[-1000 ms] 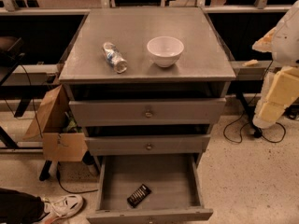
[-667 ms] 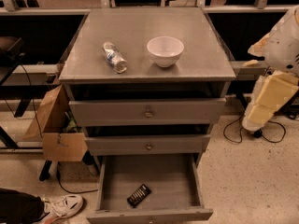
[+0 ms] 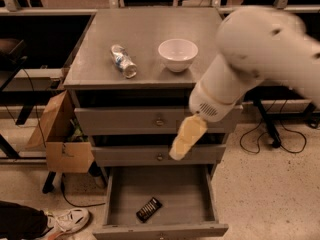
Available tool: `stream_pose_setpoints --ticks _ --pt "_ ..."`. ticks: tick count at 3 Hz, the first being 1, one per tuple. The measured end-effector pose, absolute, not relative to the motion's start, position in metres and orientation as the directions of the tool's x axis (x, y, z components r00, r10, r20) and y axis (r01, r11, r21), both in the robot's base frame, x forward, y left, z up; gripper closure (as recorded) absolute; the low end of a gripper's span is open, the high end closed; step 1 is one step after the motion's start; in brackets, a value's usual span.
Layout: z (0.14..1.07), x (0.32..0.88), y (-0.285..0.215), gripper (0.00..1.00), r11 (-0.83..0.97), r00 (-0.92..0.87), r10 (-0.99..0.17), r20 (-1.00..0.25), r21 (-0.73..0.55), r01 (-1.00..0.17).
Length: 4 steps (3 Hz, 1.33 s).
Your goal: Pick rxbar chocolate from bottom drawer and place on counter
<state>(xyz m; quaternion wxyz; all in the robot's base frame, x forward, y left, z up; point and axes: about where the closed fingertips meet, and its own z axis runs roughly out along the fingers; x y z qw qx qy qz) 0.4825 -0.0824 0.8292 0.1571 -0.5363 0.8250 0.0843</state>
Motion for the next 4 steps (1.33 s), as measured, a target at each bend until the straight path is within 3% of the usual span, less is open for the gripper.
stream_pose_setpoints --ticks 1,3,4 --pt "0.748 0.499 -0.012 0.00 0.450 -0.452 -0.825 -0.339 0.090 -0.888" --pt "0.744 0.503 0.002 0.00 0.499 -0.507 -0.791 -0.342 0.119 -0.859" --pt "0.722 0.506 0.011 0.00 0.563 -0.571 -0.770 -0.286 0.118 -0.818"
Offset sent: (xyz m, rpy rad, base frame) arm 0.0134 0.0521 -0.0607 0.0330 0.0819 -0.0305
